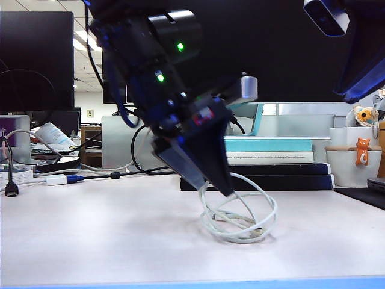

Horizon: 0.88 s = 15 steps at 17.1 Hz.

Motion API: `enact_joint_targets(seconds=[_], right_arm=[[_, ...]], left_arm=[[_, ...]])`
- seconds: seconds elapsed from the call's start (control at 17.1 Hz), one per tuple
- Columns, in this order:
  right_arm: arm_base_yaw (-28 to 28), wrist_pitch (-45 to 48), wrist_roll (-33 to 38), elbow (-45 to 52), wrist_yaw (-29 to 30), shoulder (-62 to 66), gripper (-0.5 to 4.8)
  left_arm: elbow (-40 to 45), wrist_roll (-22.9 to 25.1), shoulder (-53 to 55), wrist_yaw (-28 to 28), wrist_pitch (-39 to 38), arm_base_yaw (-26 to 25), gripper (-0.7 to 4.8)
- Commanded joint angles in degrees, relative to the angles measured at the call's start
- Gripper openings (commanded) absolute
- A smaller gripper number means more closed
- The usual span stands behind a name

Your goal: Unfold the white charging cable into a straight cable.

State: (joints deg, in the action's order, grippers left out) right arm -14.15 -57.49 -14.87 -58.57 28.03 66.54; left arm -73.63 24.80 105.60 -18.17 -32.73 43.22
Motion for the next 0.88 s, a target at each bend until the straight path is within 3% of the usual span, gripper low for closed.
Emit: enact_joint_targets(seconds=[0.06,0.41,0.47,0.53,0.58,0.64,0.76,0.88], right_arm=[[-0.1,1.1,-0.2,0.0,1.2,-0.2,1.22],[-0.1,2.9,-0.3,0.0,12.9,-0.3,1.22],[-0.1,3.8,-0.3,0.0,17.4,-1.1,1.22],[-0.1,8.1,0.1,-0.1,28.1,-3.0,1.22],[0.0,9.6,0.3,-0.1,35.3,-3.7,1.22],[-0.1,11.0,0.3,-0.2,39.7,-3.8,1.22],[0.0,12.4,0.3,-0.2,45.3,-3.8,1.22],[0.0,12.2,0.3,-0.1,45.9,-3.8,1.22]], left_arm=[[-0.1,0.3,2.4,0.4,2.2,0.0,-0.06],[-0.2,4.1,-5.3,7.6,1.5,-0.3,-0.05],[-0.2,5.3,-13.0,7.5,1.3,-0.6,-0.05],[-0.2,5.5,-23.0,1.6,-0.5,-0.9,-0.05],[-0.2,8.5,-30.4,-2.6,-5.2,-1.0,-0.05],[-0.1,12.9,-34.9,-11.4,-12.2,-1.0,-0.05],[-0.1,13.9,-35.7,-15.7,-12.7,-1.0,-0.05],[-0.1,15.4,-36.4,-17.5,-12.5,-0.9,-0.05]])
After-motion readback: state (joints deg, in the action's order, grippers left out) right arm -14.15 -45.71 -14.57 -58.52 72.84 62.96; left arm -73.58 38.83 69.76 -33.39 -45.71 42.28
